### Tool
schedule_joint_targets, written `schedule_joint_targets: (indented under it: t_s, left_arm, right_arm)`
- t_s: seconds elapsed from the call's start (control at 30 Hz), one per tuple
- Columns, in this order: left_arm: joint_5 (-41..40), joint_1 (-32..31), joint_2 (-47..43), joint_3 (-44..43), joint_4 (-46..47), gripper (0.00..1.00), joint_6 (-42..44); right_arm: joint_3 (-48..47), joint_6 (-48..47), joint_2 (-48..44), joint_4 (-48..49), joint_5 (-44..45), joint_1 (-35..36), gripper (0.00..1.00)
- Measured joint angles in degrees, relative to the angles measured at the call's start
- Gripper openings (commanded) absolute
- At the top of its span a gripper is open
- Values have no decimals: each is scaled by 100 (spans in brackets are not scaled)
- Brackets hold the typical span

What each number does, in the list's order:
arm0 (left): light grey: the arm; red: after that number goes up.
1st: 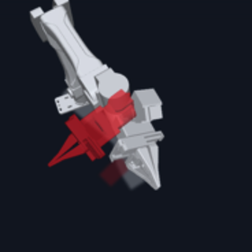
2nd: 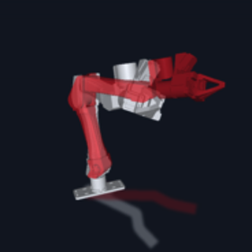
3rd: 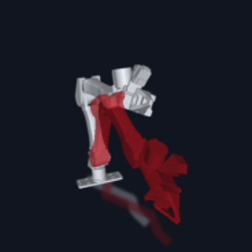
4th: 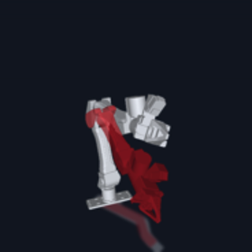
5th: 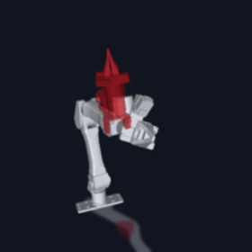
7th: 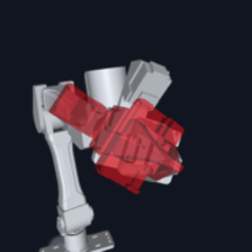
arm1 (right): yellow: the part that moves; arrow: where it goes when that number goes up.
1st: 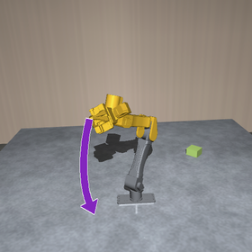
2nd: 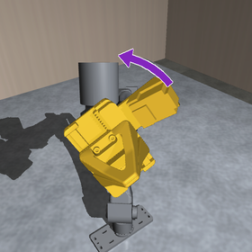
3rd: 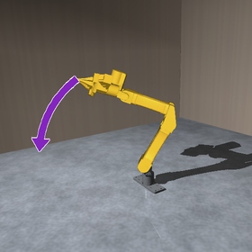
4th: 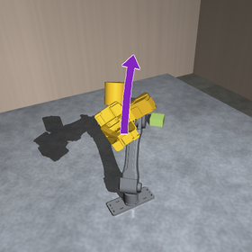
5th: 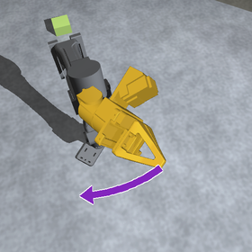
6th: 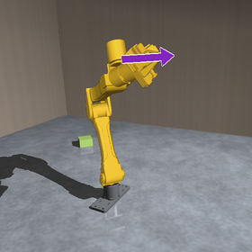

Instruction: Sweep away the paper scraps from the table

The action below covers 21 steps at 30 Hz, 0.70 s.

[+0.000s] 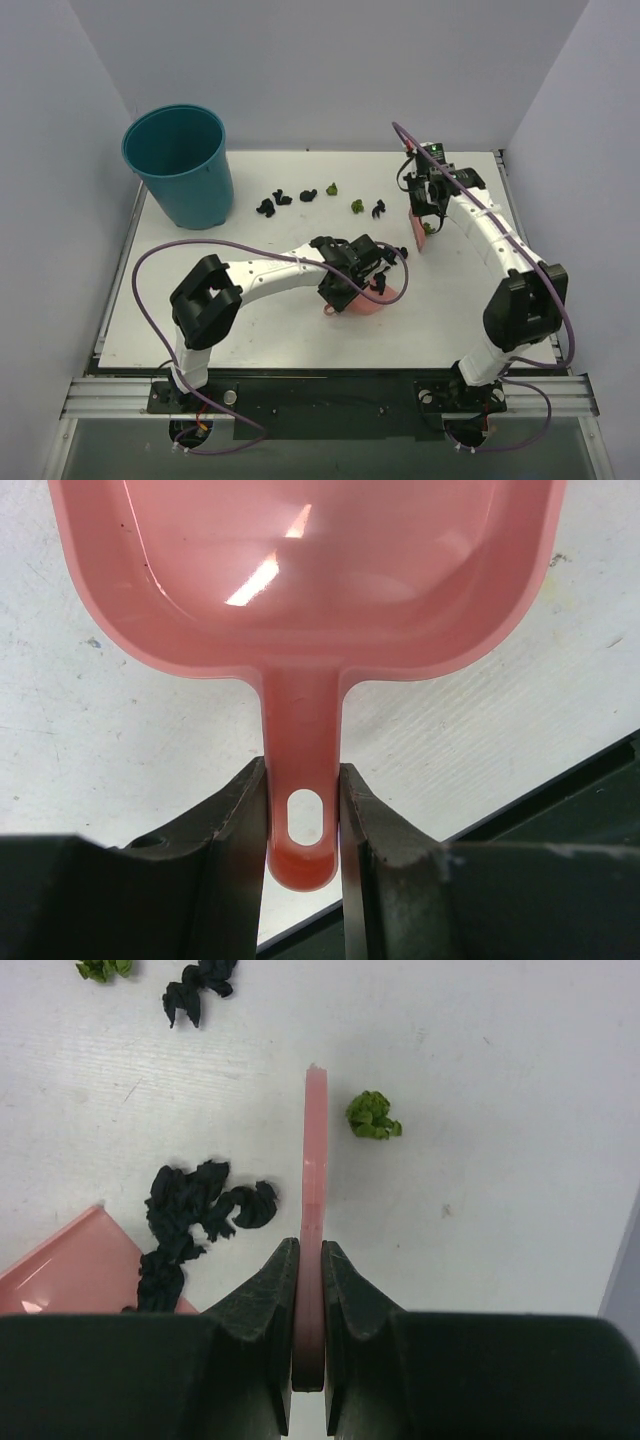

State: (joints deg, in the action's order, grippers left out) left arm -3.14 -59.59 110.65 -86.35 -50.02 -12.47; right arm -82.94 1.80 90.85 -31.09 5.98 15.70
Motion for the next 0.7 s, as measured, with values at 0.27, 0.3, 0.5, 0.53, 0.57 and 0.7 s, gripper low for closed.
schedule_joint_targets:
  t_s: [0.27,0.3,0.5,0.53,0.57,0.7]
  left_arm:
    - [90,118,92,-129,-61,0,225]
    - [103,140,105,-133,-59,0,251]
    - [122,286,219,-177,-59,0,422]
    - [120,306,236,-179,-57,0,446]
    - [116,326,249,-184,-57,0,468]
    - [55,387,269,-184,-22,0,525]
  right_arm:
    - [-654,-734,1115,-282,-367,173,0]
    - [-656,-813,1123,-326,-472,229,0]
    - [-658,-1231,1108,-579,-1139,468,0]
    - [-658,-1300,1099,-638,-1257,494,0]
    - [-658,-1357,1091,-688,-1357,503,0]
    - [-608,-1497,999,-815,-1838,535,0]
